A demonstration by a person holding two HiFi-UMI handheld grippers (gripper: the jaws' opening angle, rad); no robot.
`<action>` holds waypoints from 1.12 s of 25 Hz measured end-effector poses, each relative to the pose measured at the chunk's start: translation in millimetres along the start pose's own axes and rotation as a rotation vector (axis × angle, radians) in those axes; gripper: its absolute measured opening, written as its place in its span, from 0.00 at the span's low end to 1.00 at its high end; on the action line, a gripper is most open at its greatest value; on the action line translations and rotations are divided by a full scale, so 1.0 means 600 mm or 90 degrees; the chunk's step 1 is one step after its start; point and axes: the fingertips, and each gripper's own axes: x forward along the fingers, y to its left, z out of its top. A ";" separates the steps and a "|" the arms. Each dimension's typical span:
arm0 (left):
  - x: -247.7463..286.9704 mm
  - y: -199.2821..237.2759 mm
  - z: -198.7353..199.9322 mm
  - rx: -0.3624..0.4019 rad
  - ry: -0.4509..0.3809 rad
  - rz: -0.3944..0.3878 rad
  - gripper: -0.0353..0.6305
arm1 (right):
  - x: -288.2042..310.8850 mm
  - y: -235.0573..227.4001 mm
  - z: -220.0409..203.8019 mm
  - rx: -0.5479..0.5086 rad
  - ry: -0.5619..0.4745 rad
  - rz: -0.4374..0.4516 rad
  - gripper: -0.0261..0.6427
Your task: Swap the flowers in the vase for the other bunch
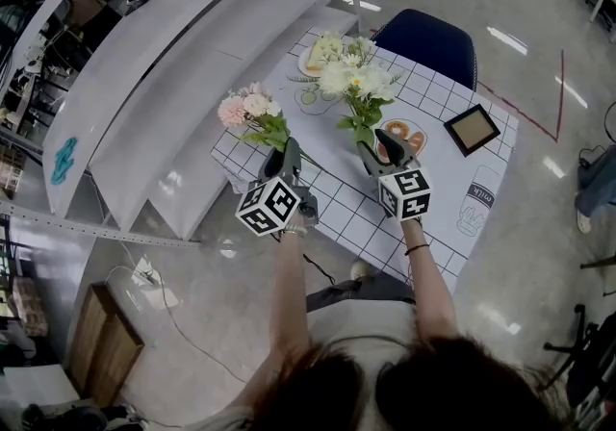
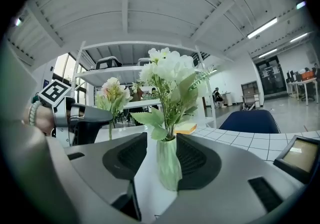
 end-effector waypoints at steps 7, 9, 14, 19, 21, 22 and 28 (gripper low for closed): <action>-0.016 -0.010 -0.014 0.001 0.006 -0.003 0.17 | -0.026 0.006 -0.004 0.020 -0.001 0.001 0.27; -0.020 -0.013 -0.018 0.002 0.009 -0.002 0.17 | -0.031 0.011 -0.006 0.021 0.003 0.005 0.20; -0.033 -0.024 -0.027 0.005 0.016 -0.003 0.17 | -0.044 0.024 -0.004 0.031 0.008 0.022 0.14; -0.048 -0.035 -0.040 0.005 0.019 -0.004 0.17 | -0.056 0.030 -0.001 0.044 0.015 0.043 0.12; -0.051 -0.041 -0.045 0.006 0.023 -0.007 0.17 | -0.062 0.032 0.001 0.048 0.020 0.052 0.11; -0.053 -0.044 -0.047 0.005 0.024 -0.007 0.17 | -0.064 0.034 0.003 0.048 0.023 0.058 0.10; -0.062 -0.058 -0.048 0.002 0.017 -0.012 0.17 | -0.072 0.043 0.012 0.049 0.032 0.084 0.06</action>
